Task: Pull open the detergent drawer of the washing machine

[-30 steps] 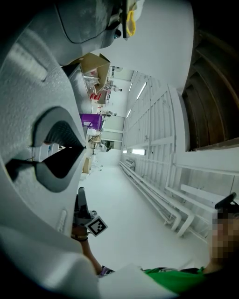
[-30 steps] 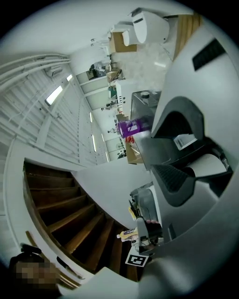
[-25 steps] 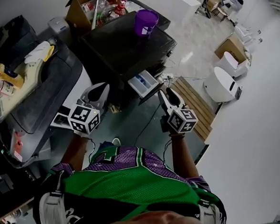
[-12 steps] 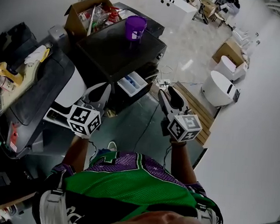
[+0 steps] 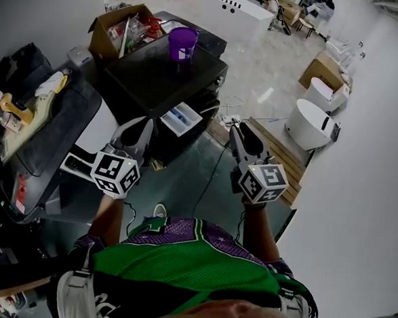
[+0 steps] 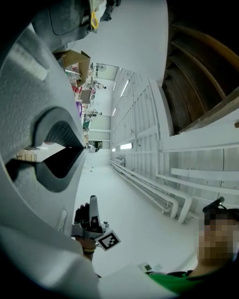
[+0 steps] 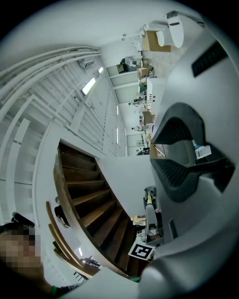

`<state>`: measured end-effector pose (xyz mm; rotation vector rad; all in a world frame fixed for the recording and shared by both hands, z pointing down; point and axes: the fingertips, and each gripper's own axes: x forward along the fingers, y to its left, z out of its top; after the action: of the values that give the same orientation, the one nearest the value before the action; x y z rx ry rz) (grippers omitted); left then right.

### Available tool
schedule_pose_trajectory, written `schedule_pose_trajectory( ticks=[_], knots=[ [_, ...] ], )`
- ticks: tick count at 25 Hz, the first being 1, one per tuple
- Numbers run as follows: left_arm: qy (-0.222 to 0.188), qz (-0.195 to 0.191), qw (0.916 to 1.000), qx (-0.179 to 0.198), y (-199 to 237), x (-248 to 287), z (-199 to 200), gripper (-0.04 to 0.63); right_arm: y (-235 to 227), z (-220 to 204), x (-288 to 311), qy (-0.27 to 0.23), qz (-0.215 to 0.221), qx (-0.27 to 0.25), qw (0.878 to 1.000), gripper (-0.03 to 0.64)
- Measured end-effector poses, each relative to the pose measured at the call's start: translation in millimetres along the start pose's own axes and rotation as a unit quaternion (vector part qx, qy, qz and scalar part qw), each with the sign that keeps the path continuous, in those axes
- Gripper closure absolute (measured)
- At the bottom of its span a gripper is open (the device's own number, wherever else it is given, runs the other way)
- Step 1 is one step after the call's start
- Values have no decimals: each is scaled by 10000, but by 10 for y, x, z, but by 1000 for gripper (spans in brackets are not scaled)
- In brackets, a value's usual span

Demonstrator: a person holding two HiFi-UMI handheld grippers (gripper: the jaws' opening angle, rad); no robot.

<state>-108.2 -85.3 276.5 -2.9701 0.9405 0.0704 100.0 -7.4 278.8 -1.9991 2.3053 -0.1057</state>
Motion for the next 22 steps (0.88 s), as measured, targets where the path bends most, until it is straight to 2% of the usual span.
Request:
schedule_pose_trajectory(
  ticks=[5, 16, 22],
  knots=[
    [-21, 18, 10000, 31, -99, -35, 19, 581, -16, -6, -97, -12, 31, 26, 10000, 554],
    [65, 106, 9999, -26, -101, -96, -85, 581, 57, -4, -89, -204, 289, 176, 9992, 598],
    [75, 143, 9999, -60, -14, -101, -109, 581, 101, -8, -18, -189, 169, -61, 9997, 614]
  ],
)
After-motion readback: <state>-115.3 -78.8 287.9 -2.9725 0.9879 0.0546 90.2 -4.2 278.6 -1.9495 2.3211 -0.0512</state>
